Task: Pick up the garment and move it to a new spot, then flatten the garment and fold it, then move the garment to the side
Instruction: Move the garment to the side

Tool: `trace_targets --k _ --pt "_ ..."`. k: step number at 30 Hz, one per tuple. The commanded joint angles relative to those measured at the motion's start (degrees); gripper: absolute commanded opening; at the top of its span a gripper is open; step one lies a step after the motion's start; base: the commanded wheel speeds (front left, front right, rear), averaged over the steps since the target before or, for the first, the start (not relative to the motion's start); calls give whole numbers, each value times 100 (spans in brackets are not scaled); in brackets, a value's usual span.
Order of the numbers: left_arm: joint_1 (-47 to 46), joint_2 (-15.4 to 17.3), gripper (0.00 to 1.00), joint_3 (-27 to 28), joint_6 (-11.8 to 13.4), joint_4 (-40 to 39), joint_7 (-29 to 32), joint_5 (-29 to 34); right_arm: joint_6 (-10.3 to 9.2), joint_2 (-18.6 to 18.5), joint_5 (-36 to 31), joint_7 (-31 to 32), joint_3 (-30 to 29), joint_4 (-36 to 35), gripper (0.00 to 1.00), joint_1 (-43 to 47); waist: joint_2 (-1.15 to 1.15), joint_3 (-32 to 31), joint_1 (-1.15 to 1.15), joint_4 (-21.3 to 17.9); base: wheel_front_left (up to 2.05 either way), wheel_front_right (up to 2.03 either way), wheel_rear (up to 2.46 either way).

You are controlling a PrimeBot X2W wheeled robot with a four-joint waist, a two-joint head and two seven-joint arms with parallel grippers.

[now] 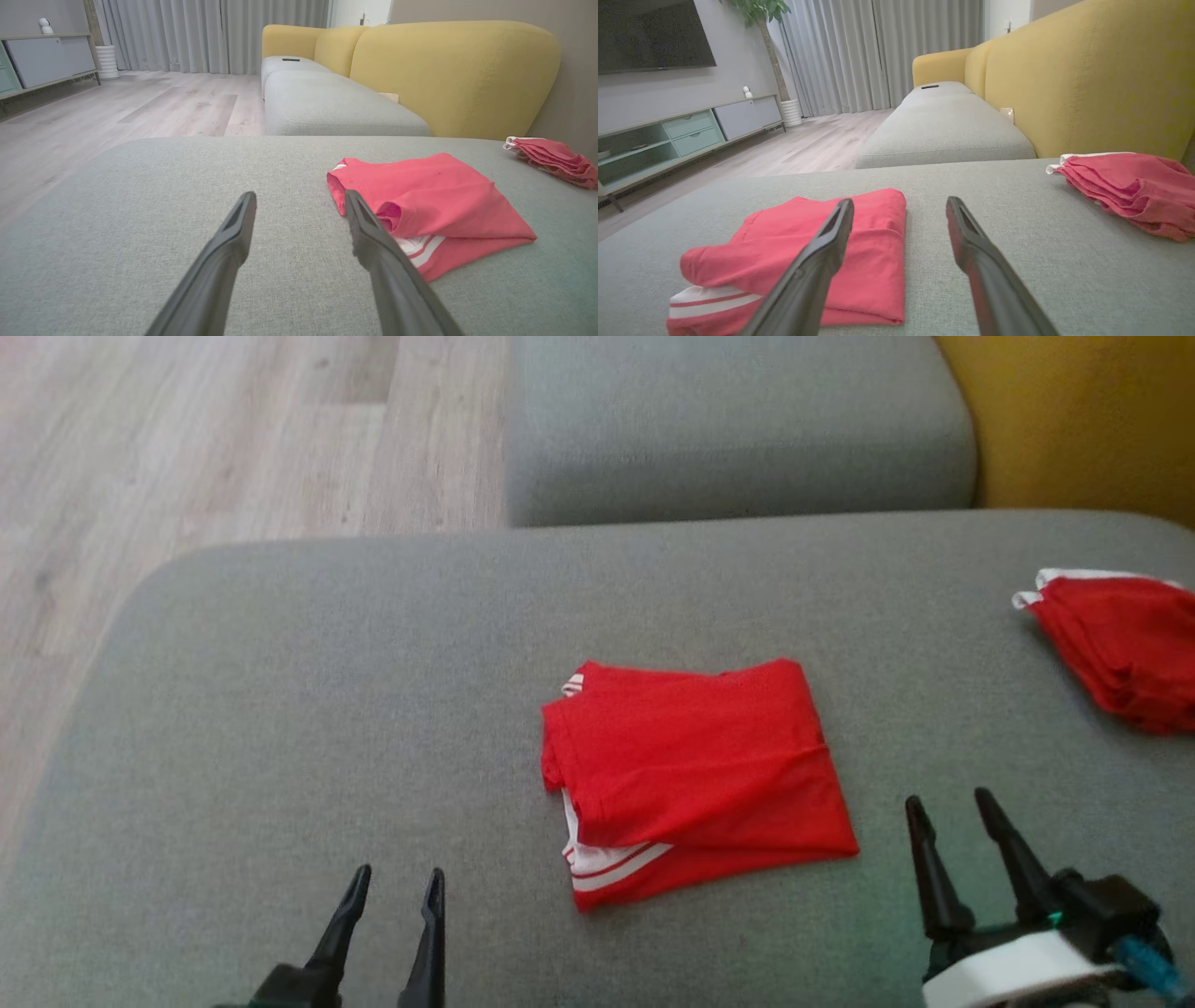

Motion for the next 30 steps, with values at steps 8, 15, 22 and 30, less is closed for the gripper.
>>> trace_targets --k 8,15,22,30 --pt "-637 -48 100 -138 56 -343 -71 -11 37 -816 995 220 587 677 100 -1338 0 630 0 172 0 0 0" --pt "-1002 -48 100 -390 150 -529 -71 -20 37 -1189 2103 1498 1320 1447 100 -2267 0 967 0 344 0 0 0" --pt "-1184 -48 100 -475 191 -508 -71 30 37 -1201 2772 1936 1915 2302 32 -2814 0 1229 0 506 0 0 0" --pt "-1296 -48 100 -517 285 -490 -71 -10 37 -1459 3326 1737 2546 2659 0 -3401 0 1431 0 365 0 0 0"
